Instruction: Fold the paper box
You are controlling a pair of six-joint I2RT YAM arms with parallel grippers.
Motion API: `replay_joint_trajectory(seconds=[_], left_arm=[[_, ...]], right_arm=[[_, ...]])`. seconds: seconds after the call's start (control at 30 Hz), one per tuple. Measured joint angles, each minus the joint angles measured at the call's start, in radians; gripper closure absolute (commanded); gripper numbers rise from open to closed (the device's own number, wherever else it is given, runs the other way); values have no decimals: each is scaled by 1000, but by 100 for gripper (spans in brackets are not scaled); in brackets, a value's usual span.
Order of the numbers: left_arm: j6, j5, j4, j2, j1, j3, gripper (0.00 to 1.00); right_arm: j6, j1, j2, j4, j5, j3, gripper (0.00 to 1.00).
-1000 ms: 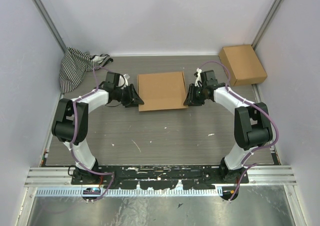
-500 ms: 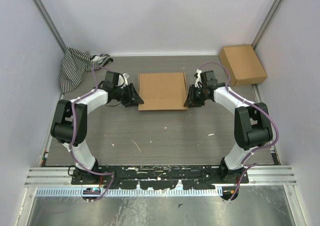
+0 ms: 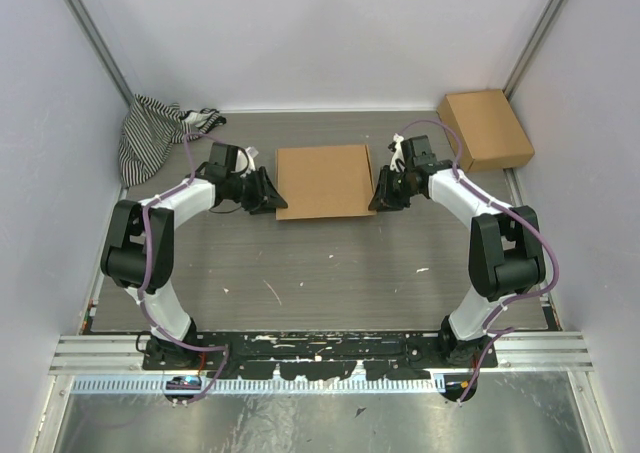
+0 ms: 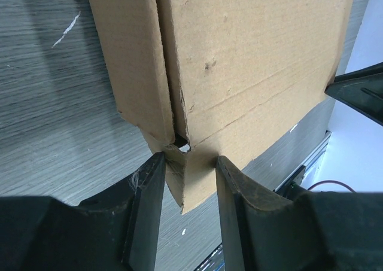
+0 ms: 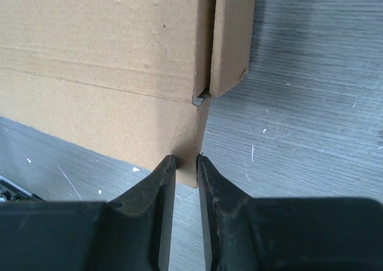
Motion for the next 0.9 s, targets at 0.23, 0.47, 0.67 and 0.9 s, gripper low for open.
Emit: replay_joint_trajectory(seconds=[0.23, 0.47, 0.67, 0.9], left_arm=[[0, 8, 0, 0, 0, 0, 55], [0, 17, 0, 0, 0, 0, 55], [0, 22, 0, 0, -1, 0, 55], [0, 28, 0, 0, -1, 0, 55]], right_arm=[[-5, 0, 0, -9, 5, 5, 72], [-11, 1, 0, -10, 35, 5, 71], [-14, 2, 0, -10, 50, 5, 71], [-17, 6, 0, -5, 65, 5, 70]])
